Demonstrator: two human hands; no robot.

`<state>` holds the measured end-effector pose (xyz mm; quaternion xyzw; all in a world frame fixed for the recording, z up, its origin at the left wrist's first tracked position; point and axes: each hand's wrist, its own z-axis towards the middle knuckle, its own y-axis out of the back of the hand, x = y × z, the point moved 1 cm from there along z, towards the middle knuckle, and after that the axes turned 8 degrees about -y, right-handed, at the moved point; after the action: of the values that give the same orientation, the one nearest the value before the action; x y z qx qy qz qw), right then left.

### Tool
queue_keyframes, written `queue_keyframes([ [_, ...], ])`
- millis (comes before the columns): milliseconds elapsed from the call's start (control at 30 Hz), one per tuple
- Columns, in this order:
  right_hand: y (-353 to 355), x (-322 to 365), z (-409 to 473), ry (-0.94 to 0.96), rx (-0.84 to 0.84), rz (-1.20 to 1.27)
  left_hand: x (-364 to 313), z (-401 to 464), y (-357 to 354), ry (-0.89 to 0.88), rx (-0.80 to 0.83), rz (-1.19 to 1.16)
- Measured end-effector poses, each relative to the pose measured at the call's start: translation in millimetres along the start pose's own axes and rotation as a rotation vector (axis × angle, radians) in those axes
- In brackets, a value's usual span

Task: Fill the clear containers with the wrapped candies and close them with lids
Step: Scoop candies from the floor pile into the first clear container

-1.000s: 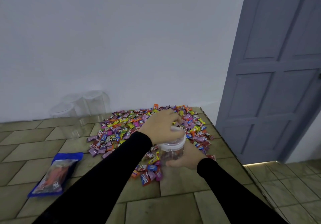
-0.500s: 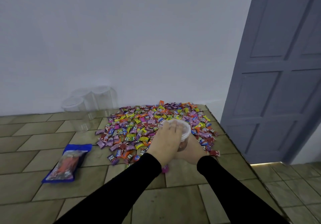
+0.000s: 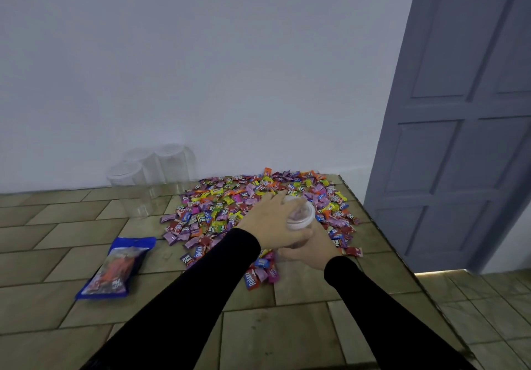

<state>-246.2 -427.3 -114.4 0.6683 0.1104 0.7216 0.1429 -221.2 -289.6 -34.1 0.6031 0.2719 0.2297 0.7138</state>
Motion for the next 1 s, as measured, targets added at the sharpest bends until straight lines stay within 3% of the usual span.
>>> queue_keyframes([
  [133,-1.0,-2.1,1.5,-0.045,0.002,0.006,2.8,4.7,5.6,-0.05,-0.052,0.104],
  [233,-3.3,-3.3,0.1,-0.06,0.0,0.006,5.9,4.6,6.5,-0.028,-0.053,0.004],
  [433,-3.5,-3.7,-1.8,-0.156,0.019,0.065,15.4,-10.2,24.4,0.153,-0.297,-0.672],
  [600,-6.6,-5.2,-4.9,-0.157,0.034,0.076,35.3,-45.8,13.6,0.359,-0.425,-1.307],
  [700,-8.8,-4.1,-9.4,-0.146,0.019,0.07,55.8,-70.4,-4.8,0.413,-0.433,-1.549],
  [867,-14.0,0.8,-17.5,-0.134,-0.009,0.052,65.2,-104.5,-27.2,0.607,-0.213,-1.414],
  [1000,-15.6,3.9,-20.6,-0.14,-0.034,0.02,69.0,-114.0,-34.1,0.553,0.019,-1.046],
])
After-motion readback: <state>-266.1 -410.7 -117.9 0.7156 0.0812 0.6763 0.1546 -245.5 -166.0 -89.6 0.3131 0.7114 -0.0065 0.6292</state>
